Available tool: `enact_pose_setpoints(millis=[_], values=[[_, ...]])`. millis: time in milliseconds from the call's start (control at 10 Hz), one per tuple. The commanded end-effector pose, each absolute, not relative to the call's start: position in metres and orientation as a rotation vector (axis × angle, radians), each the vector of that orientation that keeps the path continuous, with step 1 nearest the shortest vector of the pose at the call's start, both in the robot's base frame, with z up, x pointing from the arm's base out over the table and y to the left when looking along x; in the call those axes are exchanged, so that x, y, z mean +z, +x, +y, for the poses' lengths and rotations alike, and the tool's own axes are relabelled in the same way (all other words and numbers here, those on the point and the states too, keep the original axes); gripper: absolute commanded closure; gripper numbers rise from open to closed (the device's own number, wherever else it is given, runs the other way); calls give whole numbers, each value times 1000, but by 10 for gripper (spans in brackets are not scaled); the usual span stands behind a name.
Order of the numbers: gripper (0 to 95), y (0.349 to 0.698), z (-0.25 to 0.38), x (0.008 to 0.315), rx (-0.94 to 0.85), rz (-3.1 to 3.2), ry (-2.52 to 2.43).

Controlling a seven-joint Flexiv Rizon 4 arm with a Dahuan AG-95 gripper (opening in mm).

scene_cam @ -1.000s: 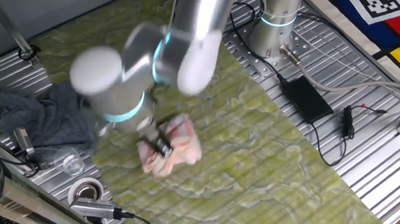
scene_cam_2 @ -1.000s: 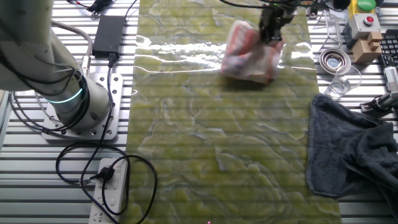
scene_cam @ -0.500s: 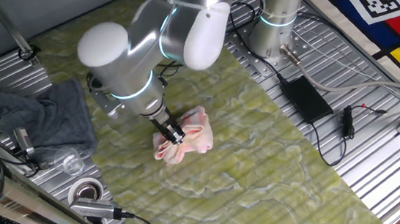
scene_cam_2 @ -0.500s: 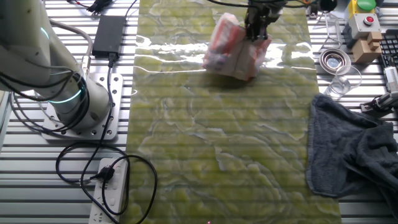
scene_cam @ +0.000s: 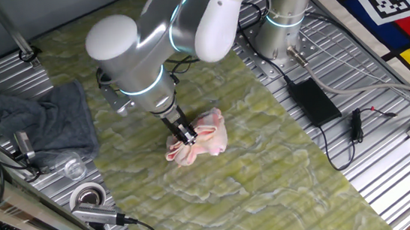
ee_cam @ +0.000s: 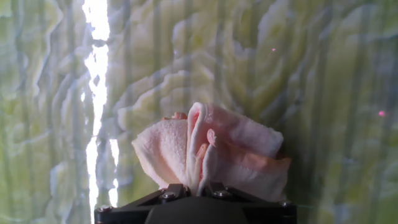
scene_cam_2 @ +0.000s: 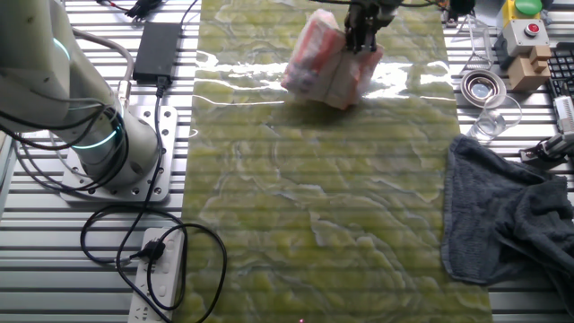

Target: Clean the table with a cloth

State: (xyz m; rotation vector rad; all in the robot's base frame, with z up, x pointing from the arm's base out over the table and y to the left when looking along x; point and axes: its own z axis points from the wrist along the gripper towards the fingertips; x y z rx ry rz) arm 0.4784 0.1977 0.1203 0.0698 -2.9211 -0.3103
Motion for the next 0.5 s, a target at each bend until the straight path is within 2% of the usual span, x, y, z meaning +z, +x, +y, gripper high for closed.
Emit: enact_pose_setpoints(millis=[100, 500], values=[[950, 477, 199, 122, -383, -2898, -14], [950, 481, 188, 123, -306, -2911, 189]])
